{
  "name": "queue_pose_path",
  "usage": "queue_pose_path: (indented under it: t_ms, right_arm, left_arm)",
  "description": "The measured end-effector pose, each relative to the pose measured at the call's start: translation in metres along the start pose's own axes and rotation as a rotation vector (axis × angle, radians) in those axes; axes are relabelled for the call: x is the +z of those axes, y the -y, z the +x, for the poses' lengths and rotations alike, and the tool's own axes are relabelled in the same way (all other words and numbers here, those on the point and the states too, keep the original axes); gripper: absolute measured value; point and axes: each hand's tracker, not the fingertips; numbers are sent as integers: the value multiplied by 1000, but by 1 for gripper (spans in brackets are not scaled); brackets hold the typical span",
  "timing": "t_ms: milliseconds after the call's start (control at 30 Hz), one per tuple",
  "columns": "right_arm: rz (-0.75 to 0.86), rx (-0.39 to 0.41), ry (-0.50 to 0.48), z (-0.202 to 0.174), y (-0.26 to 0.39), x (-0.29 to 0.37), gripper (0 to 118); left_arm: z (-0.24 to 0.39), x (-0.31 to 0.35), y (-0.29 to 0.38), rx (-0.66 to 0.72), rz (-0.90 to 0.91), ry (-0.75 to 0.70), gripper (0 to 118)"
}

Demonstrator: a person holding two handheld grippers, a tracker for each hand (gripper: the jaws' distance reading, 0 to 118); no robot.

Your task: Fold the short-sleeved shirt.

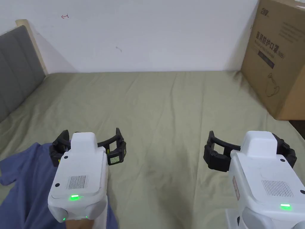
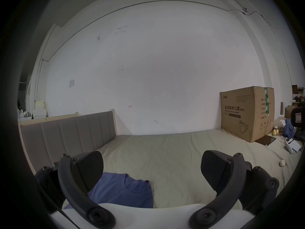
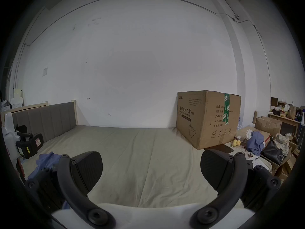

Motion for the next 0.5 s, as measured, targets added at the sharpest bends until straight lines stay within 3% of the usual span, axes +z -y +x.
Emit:
queue_pose_path:
  t_ms: [500]
  right_arm:
    - [-8, 1, -15, -2, -2, 2, 116]
  left_arm:
    - [-4, 2, 1, 22, 6, -4, 118]
